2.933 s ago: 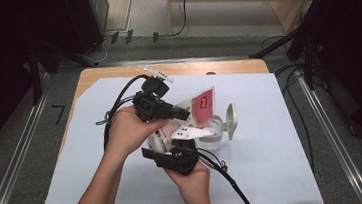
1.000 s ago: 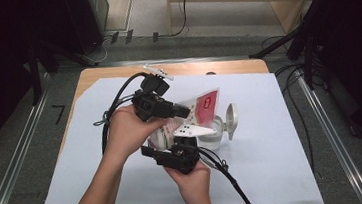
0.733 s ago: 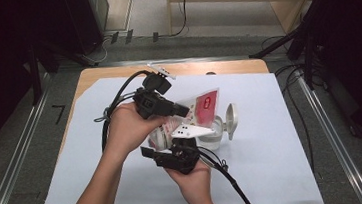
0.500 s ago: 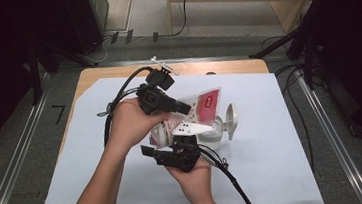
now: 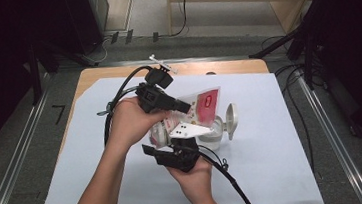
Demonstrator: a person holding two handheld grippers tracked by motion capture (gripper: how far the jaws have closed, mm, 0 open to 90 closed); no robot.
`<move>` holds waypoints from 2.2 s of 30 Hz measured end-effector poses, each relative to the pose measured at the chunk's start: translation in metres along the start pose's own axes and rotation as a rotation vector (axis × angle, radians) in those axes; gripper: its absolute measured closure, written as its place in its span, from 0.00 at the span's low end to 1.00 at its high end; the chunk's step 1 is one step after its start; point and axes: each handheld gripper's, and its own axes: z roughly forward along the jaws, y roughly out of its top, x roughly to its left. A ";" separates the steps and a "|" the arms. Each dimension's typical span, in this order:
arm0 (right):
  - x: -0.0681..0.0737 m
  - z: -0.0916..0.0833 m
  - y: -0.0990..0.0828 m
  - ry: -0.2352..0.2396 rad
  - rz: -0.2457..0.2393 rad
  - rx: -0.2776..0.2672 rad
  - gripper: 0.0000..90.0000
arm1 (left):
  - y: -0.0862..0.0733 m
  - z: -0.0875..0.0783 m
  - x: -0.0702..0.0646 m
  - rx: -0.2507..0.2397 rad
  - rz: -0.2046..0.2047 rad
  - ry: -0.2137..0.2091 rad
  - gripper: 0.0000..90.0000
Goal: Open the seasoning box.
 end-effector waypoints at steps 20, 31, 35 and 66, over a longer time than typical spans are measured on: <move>0.002 -0.003 0.007 0.015 0.051 -0.004 0.70 | 0.002 0.000 -0.002 -0.036 0.011 0.002 0.98; 0.002 -0.004 0.007 0.017 0.060 -0.009 0.70 | 0.003 0.001 -0.004 -0.044 0.015 0.000 0.98; 0.003 -0.004 0.007 0.021 0.068 -0.015 0.70 | 0.003 0.001 -0.006 -0.046 0.021 0.007 0.98; 0.005 -0.003 0.008 0.027 0.060 -0.005 0.70 | 0.002 0.000 -0.001 -0.039 0.010 0.000 0.98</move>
